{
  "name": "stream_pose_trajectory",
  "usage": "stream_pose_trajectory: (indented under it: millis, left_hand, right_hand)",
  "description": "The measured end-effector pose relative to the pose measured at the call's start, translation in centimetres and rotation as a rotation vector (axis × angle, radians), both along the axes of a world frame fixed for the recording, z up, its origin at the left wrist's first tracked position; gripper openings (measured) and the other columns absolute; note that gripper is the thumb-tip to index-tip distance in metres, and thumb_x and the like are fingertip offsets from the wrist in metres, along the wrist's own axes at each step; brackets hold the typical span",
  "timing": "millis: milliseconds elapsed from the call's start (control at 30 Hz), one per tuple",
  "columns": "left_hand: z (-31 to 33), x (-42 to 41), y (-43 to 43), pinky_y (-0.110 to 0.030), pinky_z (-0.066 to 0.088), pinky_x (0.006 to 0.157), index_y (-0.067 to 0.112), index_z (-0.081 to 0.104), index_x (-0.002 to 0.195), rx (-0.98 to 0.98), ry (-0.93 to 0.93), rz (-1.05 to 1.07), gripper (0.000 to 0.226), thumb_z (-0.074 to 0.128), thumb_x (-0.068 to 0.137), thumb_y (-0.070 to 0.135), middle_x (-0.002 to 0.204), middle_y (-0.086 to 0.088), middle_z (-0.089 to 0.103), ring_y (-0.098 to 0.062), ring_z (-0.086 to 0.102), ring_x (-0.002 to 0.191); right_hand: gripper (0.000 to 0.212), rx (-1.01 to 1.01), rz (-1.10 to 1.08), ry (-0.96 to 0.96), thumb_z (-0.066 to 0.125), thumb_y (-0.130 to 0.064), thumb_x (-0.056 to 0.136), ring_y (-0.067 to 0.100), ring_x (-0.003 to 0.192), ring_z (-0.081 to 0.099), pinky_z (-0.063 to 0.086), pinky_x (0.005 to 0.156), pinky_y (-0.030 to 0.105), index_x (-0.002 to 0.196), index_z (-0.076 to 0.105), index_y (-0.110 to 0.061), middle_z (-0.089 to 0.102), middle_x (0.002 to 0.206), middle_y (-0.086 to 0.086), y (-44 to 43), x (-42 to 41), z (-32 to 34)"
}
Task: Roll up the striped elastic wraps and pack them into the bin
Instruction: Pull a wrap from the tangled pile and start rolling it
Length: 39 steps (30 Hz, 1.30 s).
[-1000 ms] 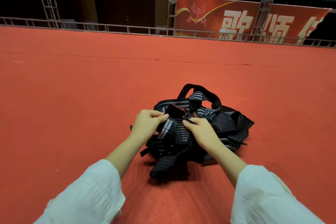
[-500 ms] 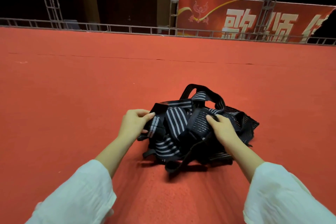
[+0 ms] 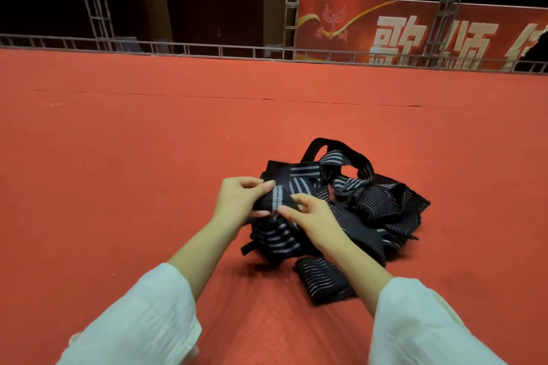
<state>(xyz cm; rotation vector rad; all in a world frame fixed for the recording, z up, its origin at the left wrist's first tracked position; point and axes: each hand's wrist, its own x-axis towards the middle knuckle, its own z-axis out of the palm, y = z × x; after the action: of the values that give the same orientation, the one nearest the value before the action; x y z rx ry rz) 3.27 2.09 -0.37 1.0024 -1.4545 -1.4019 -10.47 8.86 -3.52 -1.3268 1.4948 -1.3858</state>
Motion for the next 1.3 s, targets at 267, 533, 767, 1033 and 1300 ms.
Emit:
stream_pose_trajectory:
  millis: [267,533,767,1033,1300]
  left_hand:
    - [-2.2,2.6,-1.6,-0.011,0.051,0.071,0.012,0.060,0.114,-0.263,-0.243,-0.177,0.054,0.034,0.084,-0.024,0.108,-0.004,0.066,-0.010,0.059,0.103]
    - [-7.1,-0.1,-1.3,-0.022,0.027,0.109,0.022,0.068,0.118,-0.683,-0.699,-0.219,0.041,0.057,0.084,0.001,0.137,0.004,0.053,-0.013,0.044,0.129]
    - [-6.0,1.7,1.0,-0.030,0.041,0.081,0.031,0.069,0.101,-0.721,-0.893,-0.164,0.022,0.054,0.089,0.041,0.091,0.004,0.059,-0.015,0.056,0.100]
    - [-7.9,4.3,-0.3,-0.030,0.045,0.088,0.028,0.067,0.101,-0.562,-0.661,-0.135,0.045,0.039,0.085,0.059,0.101,0.015,0.066,-0.004,0.058,0.096]
    - [-9.2,0.8,-5.6,-0.022,0.028,0.109,0.019,0.054,0.136,-0.551,-0.926,-0.286,0.078,0.040,0.070,-0.020,0.144,0.001,0.048,-0.017,0.039,0.136]
  right_hand:
    - [0.008,-0.037,-0.194,-0.196,0.061,-0.009,0.091,0.008,0.066,0.060,0.052,0.056,0.025,0.084,0.062,-0.012,0.063,0.075,0.000,0.7,-0.9,2.0]
    - [0.012,0.089,-0.254,-0.196,0.062,-0.010,0.090,0.019,0.078,0.062,0.050,0.065,0.030,0.097,0.067,-0.001,0.068,0.088,0.010,2.2,-3.4,0.7]
    - [0.018,0.101,-0.268,-0.261,0.060,-0.016,0.093,0.018,0.081,0.067,0.055,0.065,0.028,0.104,0.064,-0.003,0.072,0.098,0.009,1.6,-4.1,0.0]
    - [0.006,0.133,-0.238,-0.274,0.061,-0.011,0.092,0.019,0.082,0.066,0.054,0.069,0.031,0.097,0.063,-0.008,0.070,0.092,0.008,0.7,-3.3,-1.4]
    - [0.003,0.138,-0.255,-0.184,0.064,-0.015,0.090,0.021,0.086,0.067,0.051,0.074,0.032,0.090,0.064,-0.012,0.072,0.097,0.011,0.7,-3.8,-1.3]
